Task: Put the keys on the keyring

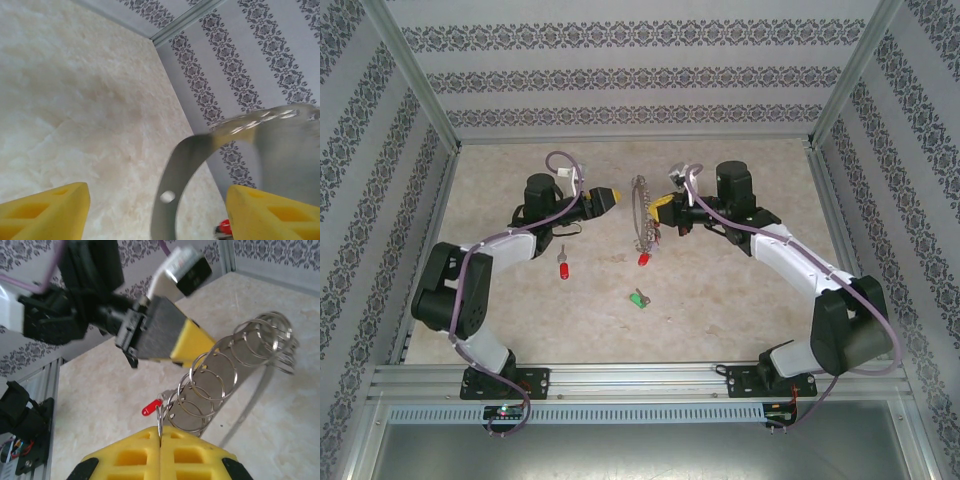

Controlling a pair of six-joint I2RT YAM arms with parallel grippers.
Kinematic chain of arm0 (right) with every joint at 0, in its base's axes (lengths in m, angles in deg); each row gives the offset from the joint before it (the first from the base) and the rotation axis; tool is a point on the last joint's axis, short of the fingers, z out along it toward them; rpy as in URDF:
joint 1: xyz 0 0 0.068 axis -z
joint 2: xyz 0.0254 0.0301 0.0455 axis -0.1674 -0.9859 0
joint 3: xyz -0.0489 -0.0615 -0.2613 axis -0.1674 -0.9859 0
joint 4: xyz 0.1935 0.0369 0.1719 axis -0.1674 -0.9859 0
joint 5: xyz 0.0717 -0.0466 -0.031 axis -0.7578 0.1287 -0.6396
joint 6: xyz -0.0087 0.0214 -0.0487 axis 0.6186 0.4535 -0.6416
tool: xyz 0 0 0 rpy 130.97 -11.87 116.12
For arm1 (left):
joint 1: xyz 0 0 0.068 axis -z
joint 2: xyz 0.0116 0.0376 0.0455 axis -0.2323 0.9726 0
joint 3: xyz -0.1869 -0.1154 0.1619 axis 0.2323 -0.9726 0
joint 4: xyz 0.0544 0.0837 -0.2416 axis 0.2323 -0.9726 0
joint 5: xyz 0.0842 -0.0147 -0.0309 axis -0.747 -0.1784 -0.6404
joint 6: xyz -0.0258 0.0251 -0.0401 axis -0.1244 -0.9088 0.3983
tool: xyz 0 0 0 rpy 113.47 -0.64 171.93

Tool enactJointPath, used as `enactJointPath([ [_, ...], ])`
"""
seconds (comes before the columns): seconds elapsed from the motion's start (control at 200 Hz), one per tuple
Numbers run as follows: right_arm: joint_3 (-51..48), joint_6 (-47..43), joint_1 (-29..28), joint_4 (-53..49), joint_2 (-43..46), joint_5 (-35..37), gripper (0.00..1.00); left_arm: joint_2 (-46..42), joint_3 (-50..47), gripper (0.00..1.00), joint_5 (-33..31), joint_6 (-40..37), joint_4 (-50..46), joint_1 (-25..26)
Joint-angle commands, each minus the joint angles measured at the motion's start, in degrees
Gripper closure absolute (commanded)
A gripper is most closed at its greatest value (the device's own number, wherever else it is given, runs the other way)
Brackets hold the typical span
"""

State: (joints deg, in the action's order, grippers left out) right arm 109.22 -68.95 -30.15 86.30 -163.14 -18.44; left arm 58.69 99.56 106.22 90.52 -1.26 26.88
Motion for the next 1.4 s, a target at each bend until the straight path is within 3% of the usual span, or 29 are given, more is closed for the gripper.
enactJointPath([
  [0.0, 2.4, 3.9, -0.2, 8.1, 2.2, -1.0, 1.0, 1.7, 1.5, 0.25, 4.1, 9.3, 12.2, -0.6],
  [0.185, 2.2, 5.8, -0.2, 11.2, 1.5, 0.5, 1.0, -0.2, 2.6, 0.26, 6.0, 8.0, 11.5, -0.4],
  [0.26, 2.9, 6.3, -0.2, 8.6, 0.1, 2.8, 1.0, -3.3, 4.3, 0.29, 6.0, -0.6, 2.0, 0.1],
  [0.325, 4.5, 12.0, 0.3, 9.6, -2.7, -1.5, 1.0, -4.8, 6.2, 0.28, 3.8, -7.5, -8.4, 0.3],
  [0.44, 6.8, 15.5, -1.0, 6.1, -5.4, -0.7, 1.0, -5.6, 4.2, 0.26, -2.0, -6.7, -10.3, 0.0],
  [0.555, 5.0, 4.6, -3.4, -1.0, -5.9, 5.2, 1.0, -6.7, 1.5, 0.32, -2.7, -8.0, -6.7, 0.0],
  [0.689, 1.0, 1.3, -3.7, 2.6, -7.7, 4.4, 1.0, -7.9, 0.7, 0.41, 5.2, -17.2, -5.3, 1.1],
  [0.914, -3.7, -12.3, -4.3, 5.6, -7.0, 0.7, 1.0, -13.5, -0.8, 0.52, 13.3, -43.8, -17.4, 3.9],
  [0.999, -5.2, -17.8, -4.3, 5.6, -6.5, -0.1, 1.0, -15.8, -2.2, 0.63, 17.2, -55.1, -21.3, 4.3],
  [1.099, -7.1, -26.0, -4.3, 5.7, -6.1, -1.7, 1.0, -16.9, -1.8, 0.64, 15.2, -65.7, -30.3, 5.4],
  [1.274, -8.7, -34.4, -4.8, 5.4, -6.9, 1.0, 1.0, -15.0, -2.1, 0.64, 14.1, -69.2, -31.7, 6.6],
  [1.394, -7.9, -30.5, -4.3, 5.9, -9.0, 5.7, 1.0, -13.7, -2.8, 0.59, 13.0, -69.3, -28.7, 7.0],
])
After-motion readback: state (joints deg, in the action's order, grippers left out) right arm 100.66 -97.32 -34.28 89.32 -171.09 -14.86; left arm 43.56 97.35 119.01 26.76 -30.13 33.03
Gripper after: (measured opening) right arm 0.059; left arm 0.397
